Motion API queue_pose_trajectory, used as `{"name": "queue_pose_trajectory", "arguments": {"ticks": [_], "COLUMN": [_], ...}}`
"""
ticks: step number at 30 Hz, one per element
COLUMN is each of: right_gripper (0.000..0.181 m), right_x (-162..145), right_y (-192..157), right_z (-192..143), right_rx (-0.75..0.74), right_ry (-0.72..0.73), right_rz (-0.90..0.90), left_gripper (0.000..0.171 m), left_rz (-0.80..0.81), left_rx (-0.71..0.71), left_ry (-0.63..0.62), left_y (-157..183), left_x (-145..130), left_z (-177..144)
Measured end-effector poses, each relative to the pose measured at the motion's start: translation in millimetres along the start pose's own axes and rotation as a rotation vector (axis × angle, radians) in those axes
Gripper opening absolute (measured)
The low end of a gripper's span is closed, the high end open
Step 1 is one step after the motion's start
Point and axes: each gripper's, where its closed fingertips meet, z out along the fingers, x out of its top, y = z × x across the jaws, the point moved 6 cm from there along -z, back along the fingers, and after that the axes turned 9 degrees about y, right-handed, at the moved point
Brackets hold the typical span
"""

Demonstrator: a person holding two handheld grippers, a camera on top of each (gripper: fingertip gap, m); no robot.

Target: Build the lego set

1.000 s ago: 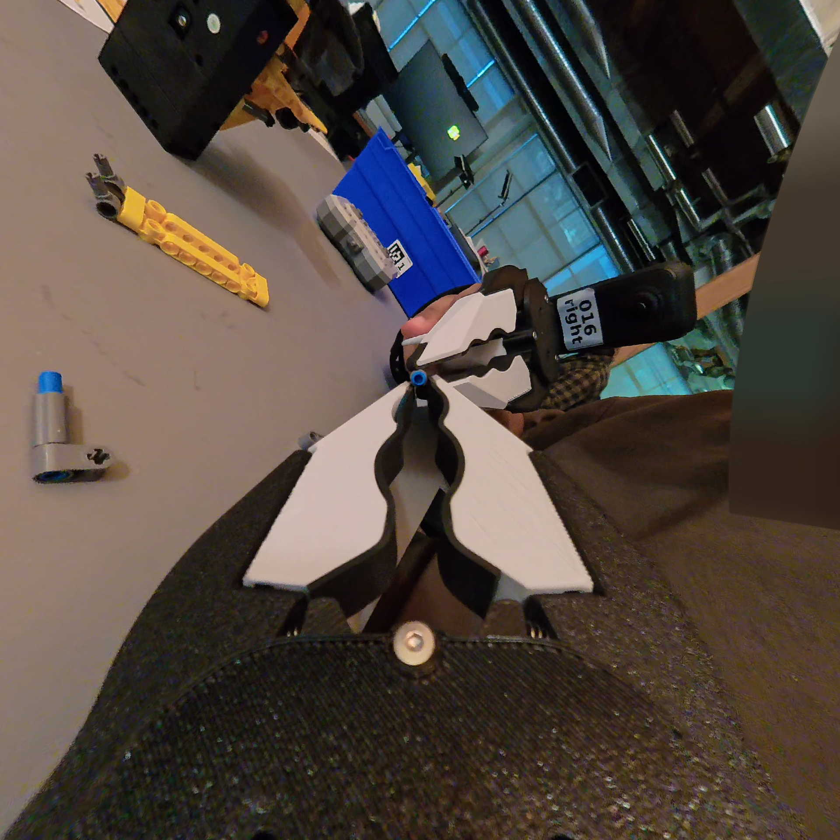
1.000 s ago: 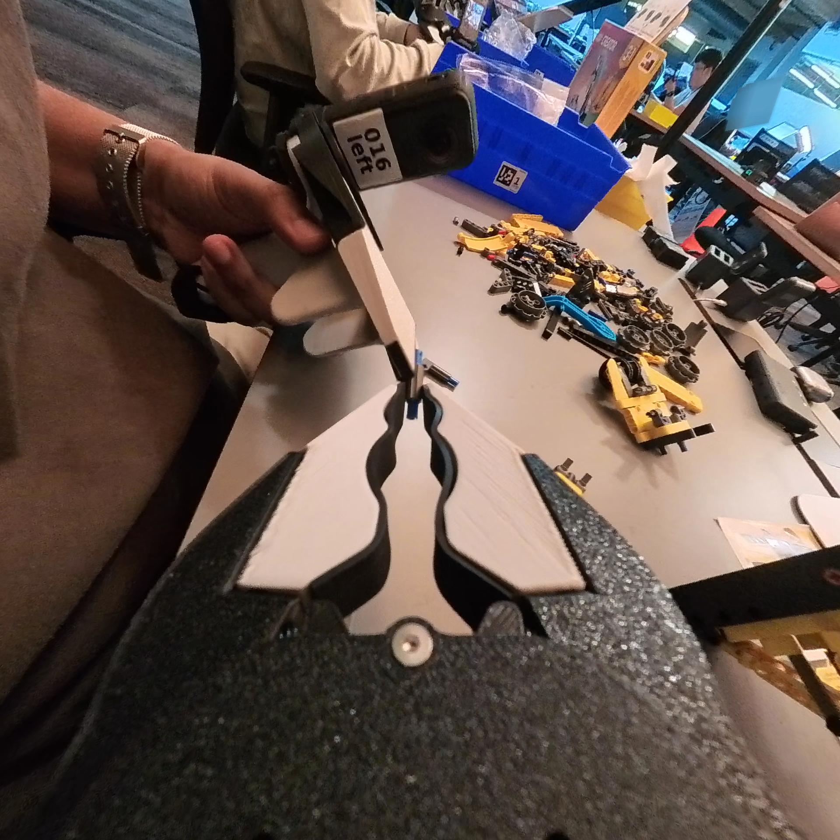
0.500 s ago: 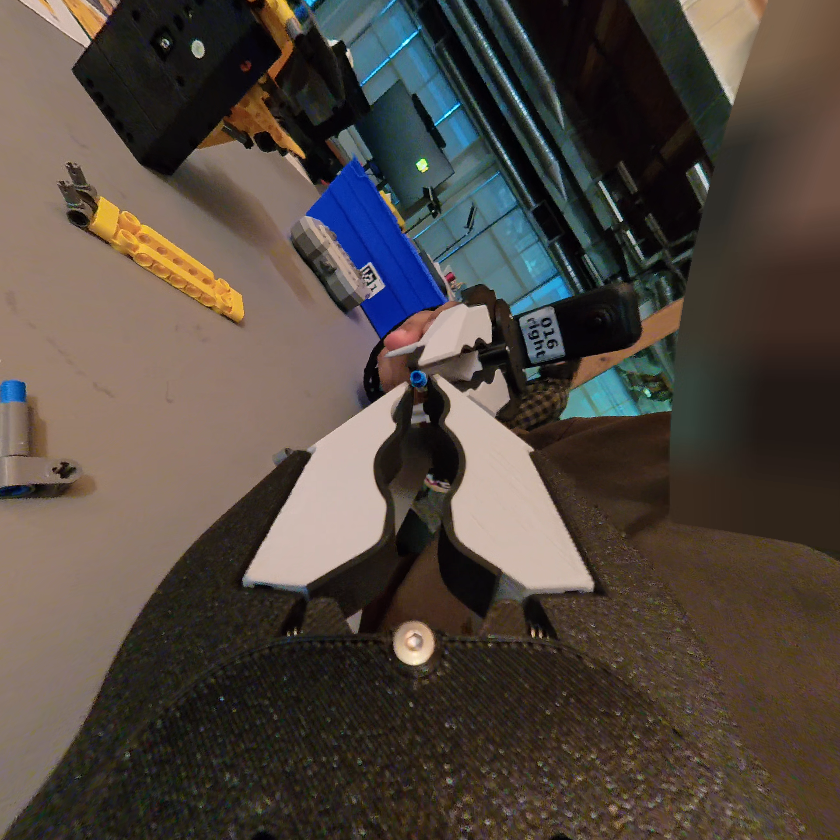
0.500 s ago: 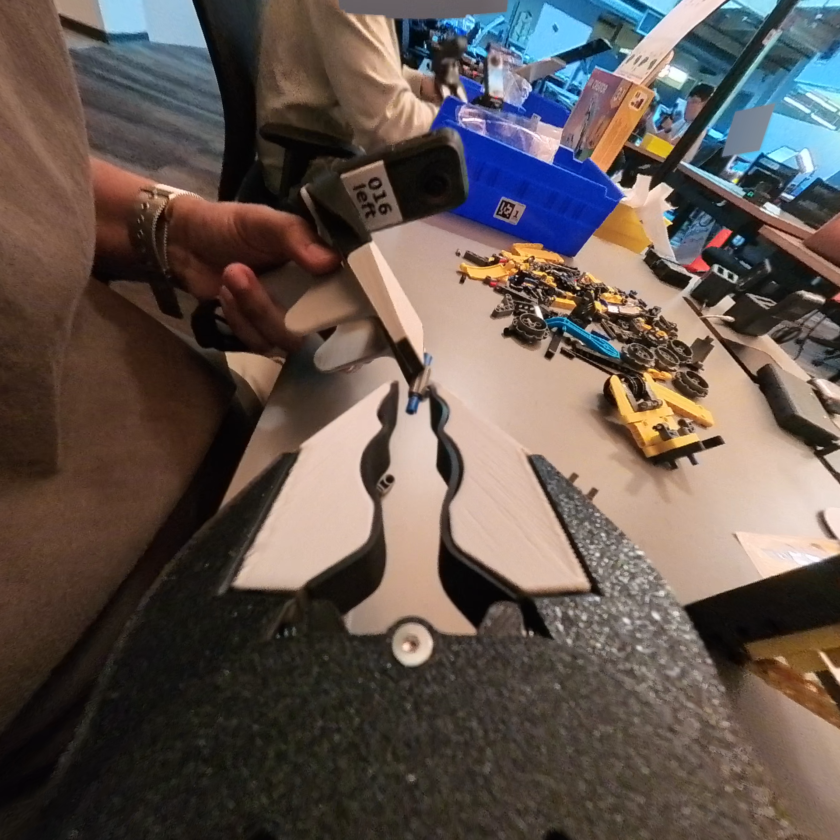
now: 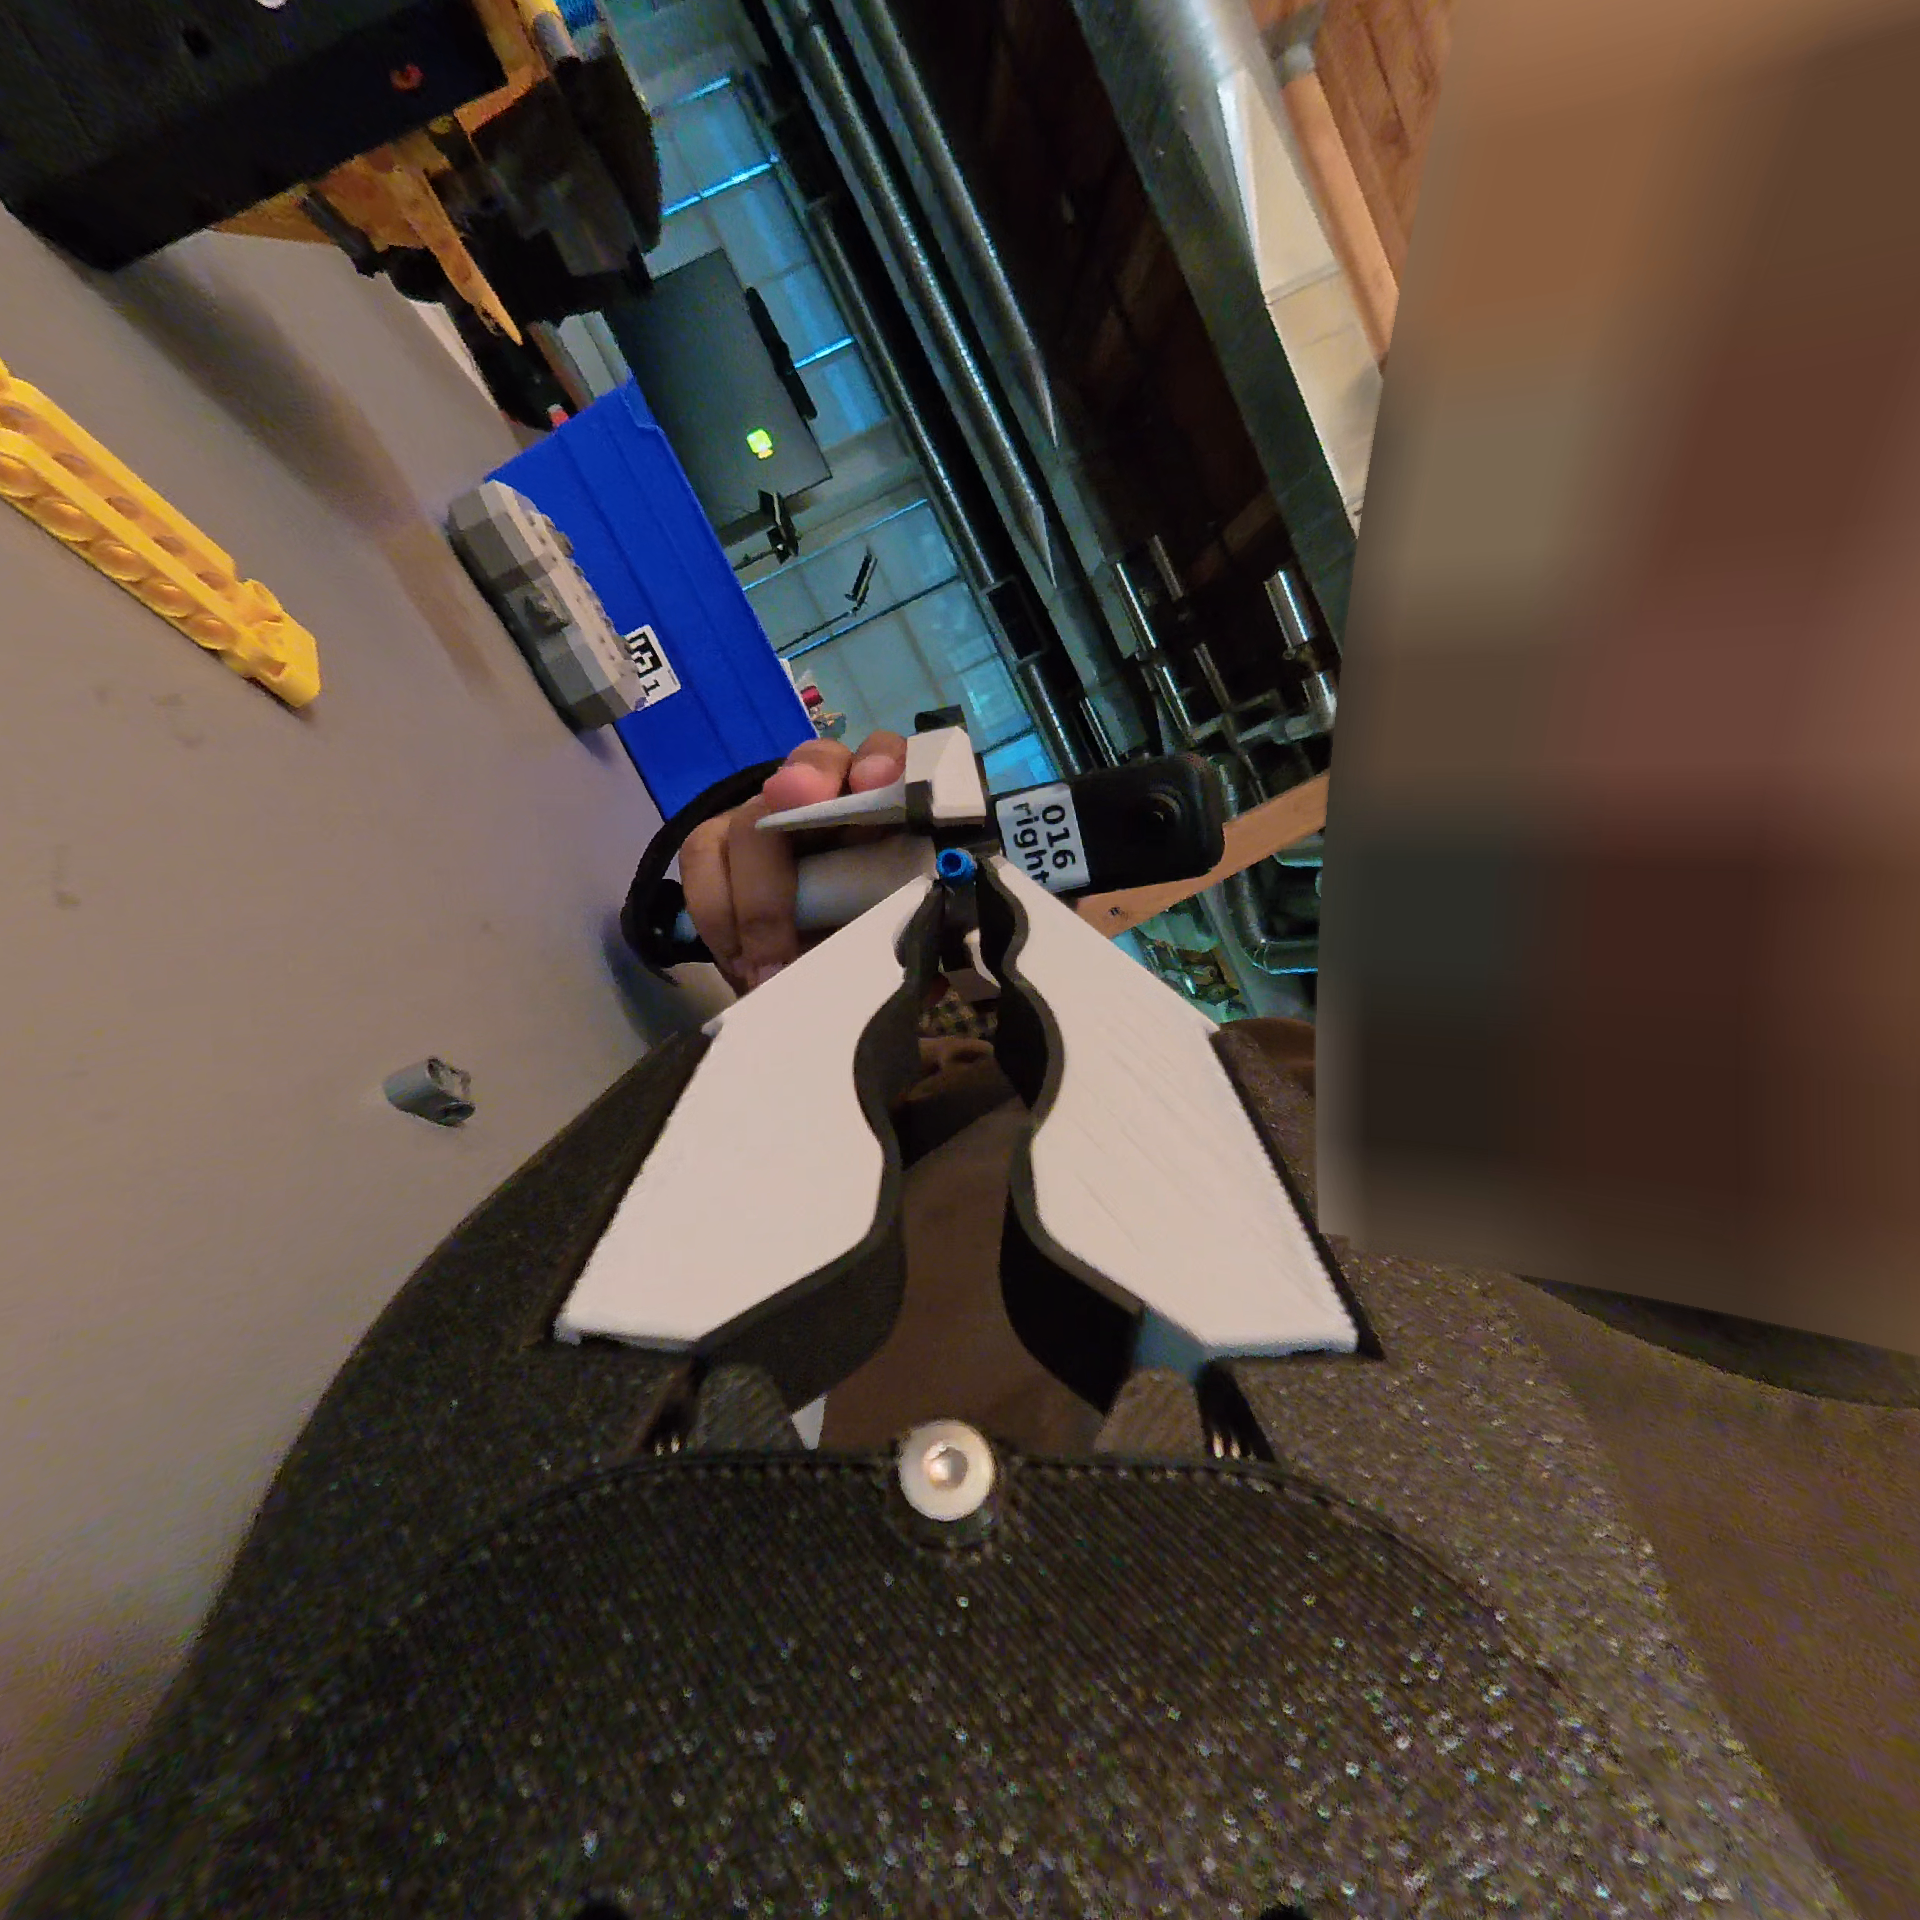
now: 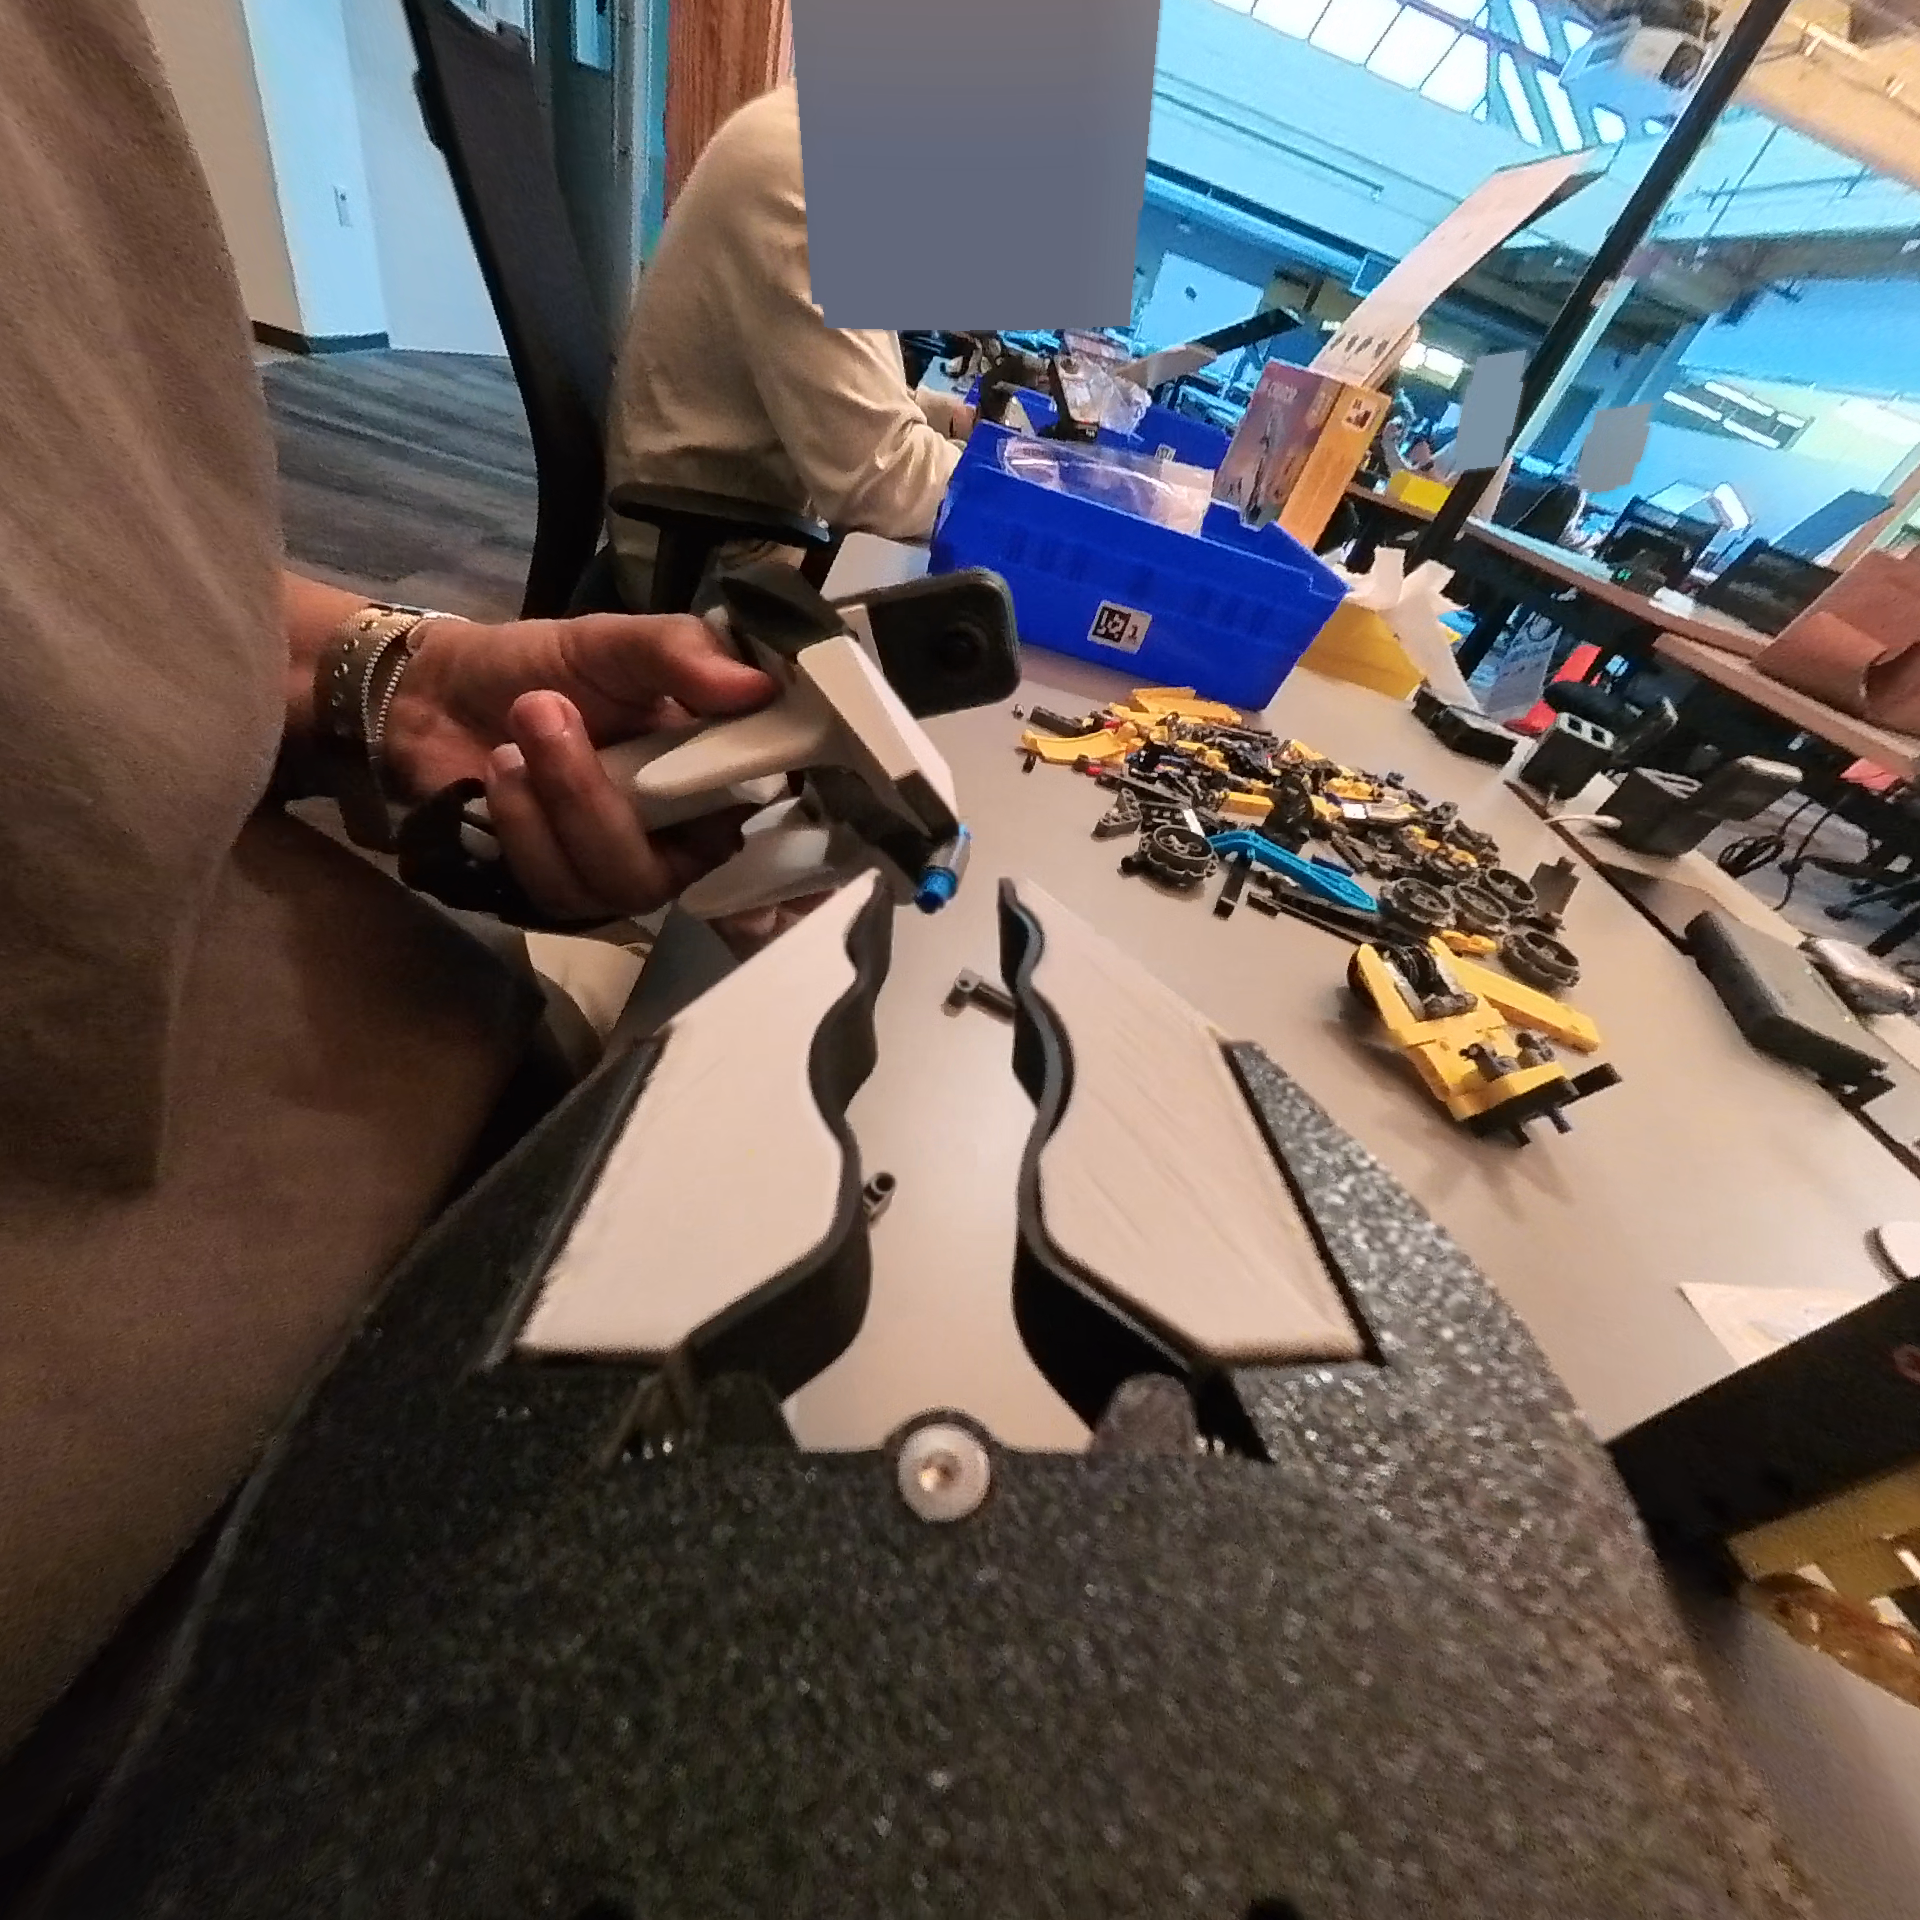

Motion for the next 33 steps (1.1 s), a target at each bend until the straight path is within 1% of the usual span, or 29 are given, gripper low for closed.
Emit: {"name": "queue_pose_trajectory", "arguments": {"ticks": [4,7,9,10,12,19,20,21,22,24,27,29,31,33], "right_gripper": [0.008,0.008,0.013,0.013,0.006,0.006,0.006,0.006,0.006,0.006,0.006,0.006,0.006,0.006], "right_x": [2,2,4,5,4,5,6,7,7,3,-14,-26,-31,-35], "right_y": [-2,-3,-1,-1,-2,-4,-4,-3,0,11,30,34,31,26], "right_z": [-1,-1,-2,-2,-2,0,0,0,-1,-3,-6,-4,0,5], "right_rx": [0.002,-0.004,-0.019,-0.02,-0.007,0.021,0.025,0.022,0.01,-0.038,-0.103,-0.107,-0.096,-0.079], "right_ry": [0.012,0.015,0.032,0.041,0.037,0.053,0.055,0.057,0.056,0.03,-0.085,-0.193,-0.275,-0.409], "right_rz": [-0.034,-0.049,-0.058,-0.061,-0.062,-0.047,-0.039,-0.033,-0.029,-0.025,0.045,0.128,0.208,0.244], "left_gripper": [0.001,0.001,0.001,0.001,0.001,0.001,0.003,0.009,0.017,0.025,0.035,0.035,0.035,0.028], "left_rz": [-0.015,-0.018,-0.003,0.001,-0.003,-0.005,0.0,0.018,0.053,0.167,0.392,0.534,0.669,0.792], "left_rx": [-0.019,-0.022,-0.004,-0.001,-0.003,-0.021,-0.022,-0.007,0.013,0.08,0.24,0.341,0.45,0.561], "left_ry": [-0.005,-0.007,-0.014,-0.015,-0.014,-0.051,-0.057,-0.061,-0.062,-0.049,-0.029,-0.025,-0.046,-0.049], "left_y": [2,2,0,0,0,3,4,4,4,2,-1,1,1,-1], "left_x": [-2,-3,-3,-3,-4,-5,-5,-3,-1,6,18,25,32,39], "left_z": [2,3,2,2,2,-1,-2,-3,-5,-12,-31,-45,-60,-77]}}
